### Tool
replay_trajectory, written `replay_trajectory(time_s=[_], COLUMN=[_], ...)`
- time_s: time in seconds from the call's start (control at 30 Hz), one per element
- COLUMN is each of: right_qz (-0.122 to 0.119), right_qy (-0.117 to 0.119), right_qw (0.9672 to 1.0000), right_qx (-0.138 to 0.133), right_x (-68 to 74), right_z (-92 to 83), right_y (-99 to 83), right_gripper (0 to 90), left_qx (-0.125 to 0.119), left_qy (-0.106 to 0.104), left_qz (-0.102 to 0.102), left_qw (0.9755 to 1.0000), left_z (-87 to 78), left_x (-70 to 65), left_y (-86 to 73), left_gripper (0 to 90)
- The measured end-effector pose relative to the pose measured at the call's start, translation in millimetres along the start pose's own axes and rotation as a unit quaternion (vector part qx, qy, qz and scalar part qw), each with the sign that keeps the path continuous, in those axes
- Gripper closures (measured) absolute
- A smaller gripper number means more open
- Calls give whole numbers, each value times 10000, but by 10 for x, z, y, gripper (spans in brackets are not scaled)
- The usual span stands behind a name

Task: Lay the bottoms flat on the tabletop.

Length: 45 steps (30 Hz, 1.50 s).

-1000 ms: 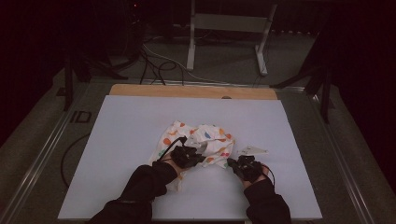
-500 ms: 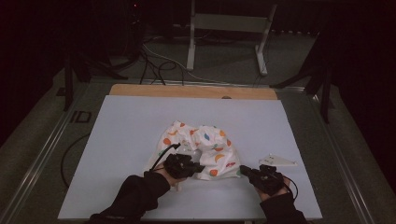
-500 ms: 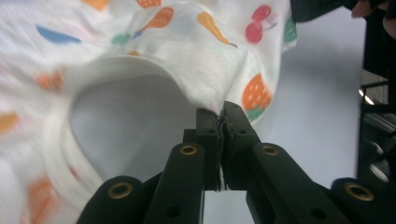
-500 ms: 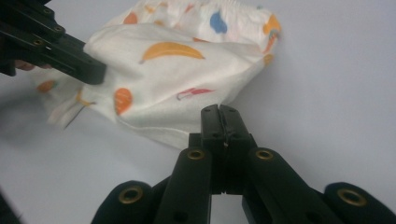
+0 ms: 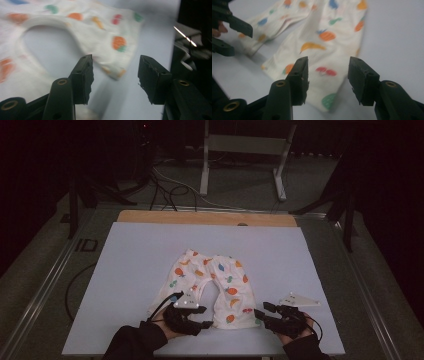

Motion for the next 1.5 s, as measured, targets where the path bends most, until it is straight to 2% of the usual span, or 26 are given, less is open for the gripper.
replay_trajectory(time_s=[0.03, 0.07, 0.1, 0.23, 0.27, 0.33, 0.4, 0.47, 0.5, 0.57, 0.6, 0.67, 0.77, 0.97, 1.07, 1.13, 1.23, 1.33, 1.37, 1.5], right_qz=[-61, -151, -192, -144, -14, 80, 100, 163, 147, 85, 56, 65, -71, 16, 178, 189, 181, 125, 101, 80], right_qy=[4, -24, -51, -123, -233, -207, -297, -365, -395, -469, -456, -377, -346, -147, -22, 51, 114, 118, 142, 121], right_qw=[10000, 9998, 9997, 9995, 9984, 9972, 9951, 9925, 9927, 9920, 9919, 9921, 9922, 9942, 9951, 9952, 9952, 9953, 9955, 9961], right_qx=[66, 131, 169, 254, 524, 713, 941, 1155, 1128, 1172, 1180, 1197, 1197, 1069, 970, 955, 953, 952, 928, 875], right_x=[23, 27, 20, -12, -69, -79, -94, -130, -141, -145, -143, -112, -46, 54, 101, 138, 192, 237, 246, 275], right_z=[20, 38, 50, 66, 125, 166, 201, 240, 240, 241, 246, 269, 270, 180, 145, 137, 128, 114, 106, 77], right_y=[-14, -27, -38, -69, -165, -226, -286, -339, -337, -337, -335, -328, -303, -274, -259, -270, -277, -292, -291, -289], right_gripper=[507, 508, 508, 516, 531, 547, 573, 617, 654, 766, 815, 896, 900, 900, 900, 900, 900, 900, 900, 895], left_qx=[96, 154, 236, 278, 407, 434, 584, 675, 623, 558, 606, 614, 594, 524, 545, 519, 505, 562, 551, 655], left_qy=[-33, -85, -33, -43, 85, 138, 240, 277, 277, 289, 304, 342, 297, 247, 279, 220, 175, 111, 68, -44], left_qz=[222, 279, 319, 451, 657, 700, 826, 886, 912, 844, 902, 899, 887, 888, 926, 839, 719, 731, 671, 692], left_qw=[9997, 9995, 9992, 9986, 9970, 9965, 9946, 9934, 9935, 9944, 9936, 9935, 9938, 9944, 9938, 9949, 9960, 9957, 9962, 9954], left_z=[61, 101, 141, 226, 315, 345, 421, 455, 459, 468, 465, 466, 410, 203, 149, 70, 31, 13, 19, 35], left_x=[-74, -98, -98, -116, -100, -89, -54, -20, -18, -16, -9, -24, -48, -107, -122, -132, -134, -153, -172, -186], left_y=[-11, -19, -30, -38, -67, -78, -125, -151, -148, -139, -142, -136, -111, -76, -93, -129, -184, -239, -252, -317], left_gripper=[475, 478, 480, 534, 554, 594, 609, 673, 687, 775, 842, 872, 877, 877, 876, 876, 874, 873, 873, 858])
Point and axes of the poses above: each handheld gripper's, and its own axes: z roughly forward along the jaws, y roughly out of its top, x roughly to its left, the point moved 8 cm from there along z, roughly forward along the jaws
